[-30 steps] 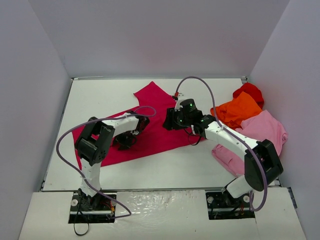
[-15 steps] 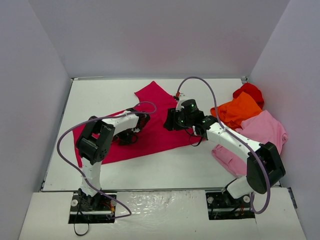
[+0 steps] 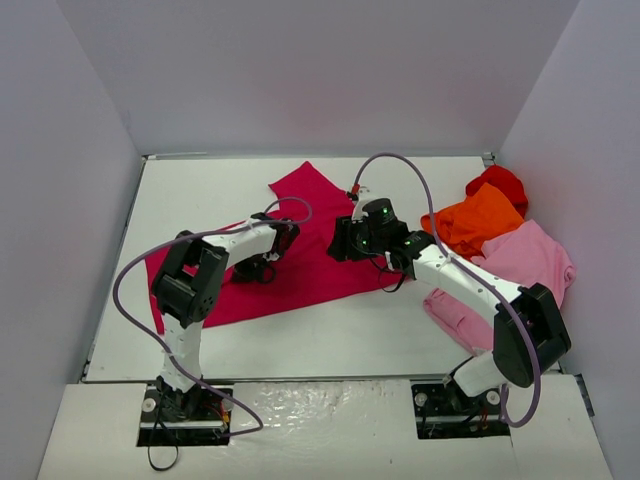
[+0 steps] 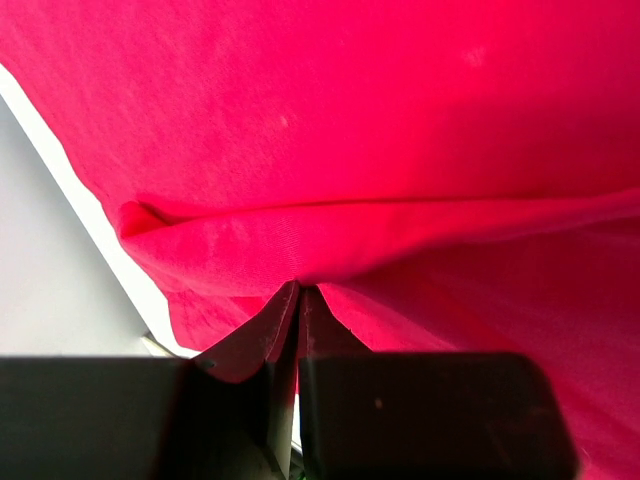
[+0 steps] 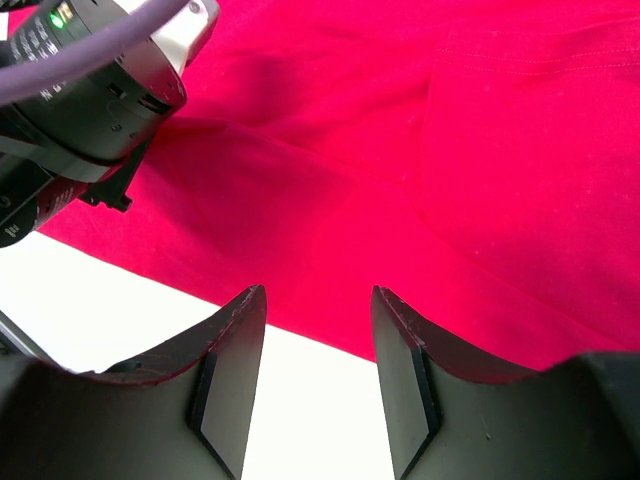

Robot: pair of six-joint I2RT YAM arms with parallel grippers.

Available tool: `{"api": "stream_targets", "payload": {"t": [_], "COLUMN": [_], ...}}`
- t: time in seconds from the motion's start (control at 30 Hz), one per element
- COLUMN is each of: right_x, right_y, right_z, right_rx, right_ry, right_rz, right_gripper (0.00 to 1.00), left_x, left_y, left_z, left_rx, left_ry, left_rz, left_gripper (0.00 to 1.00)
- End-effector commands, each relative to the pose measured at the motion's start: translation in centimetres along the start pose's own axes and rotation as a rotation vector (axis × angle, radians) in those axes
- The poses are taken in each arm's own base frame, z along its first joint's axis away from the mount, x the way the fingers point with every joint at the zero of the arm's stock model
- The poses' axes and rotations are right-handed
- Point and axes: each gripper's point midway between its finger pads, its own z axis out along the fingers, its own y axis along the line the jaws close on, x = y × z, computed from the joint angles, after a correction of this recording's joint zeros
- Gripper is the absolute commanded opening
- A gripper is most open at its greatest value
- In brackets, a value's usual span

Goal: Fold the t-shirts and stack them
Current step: Fold the flattened tshirt in 1/3 of the way

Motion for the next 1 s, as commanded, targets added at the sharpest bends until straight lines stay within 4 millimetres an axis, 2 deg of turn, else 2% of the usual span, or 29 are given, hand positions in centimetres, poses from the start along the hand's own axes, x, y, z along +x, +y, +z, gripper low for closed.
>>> {"api": "stream_targets", "payload": {"t": [0.0, 0.23, 0.4, 0.53, 0.7, 0.8, 0.9, 0.97], "right_x": [-1.6, -1.3, -0.6, 0.1, 0.6, 0.7, 1.1, 1.6], "right_y": [0.5, 0.7, 0.7, 0.7, 0.6, 0.6, 0.6, 1.0], "right_z": [-0.6, -0.7, -0.9, -1.2, -1.2, -1.0, -0.5, 0.3], "right_rx": [-0.016, -0.023, -0.033, -0.037, -0.034, -0.037, -0.041, -0.064], "right_ry": [-0.064, -0.055, -0.043, -0.036, -0.03, -0.029, -0.012, 0.005], "right_rz": [-0.018, -0.022, -0.013, -0.006, -0.002, -0.004, -0.008, 0.004], "right_gripper": [0.43, 0.43, 0.43, 0.43, 0.43, 0.43, 0.43, 0.32], "left_x": [-2.1, -3.6, -4.9, -5.8, -5.8, -5.6, -5.2, -5.0], "left_y": [2.3, 4.2, 6.0, 5.6, 5.6, 6.0, 7.8, 9.2], "left_z": [-2.2, -3.1, -1.6, -0.7, -1.1, -1.6, -2.6, -4.1], "left_rx": [-0.018, 0.007, -0.008, 0.001, 0.004, 0.005, -0.046, -0.058], "left_ry": [-0.077, -0.092, -0.027, 0.008, 0.007, -0.006, -0.035, -0.089], "left_rz": [-0.064, -0.083, -0.093, -0.084, -0.142, -0.177, -0.247, -0.314], "left_gripper": [0.0, 0.0, 0.0, 0.0, 0.23, 0.24, 0.24, 0.24]}}
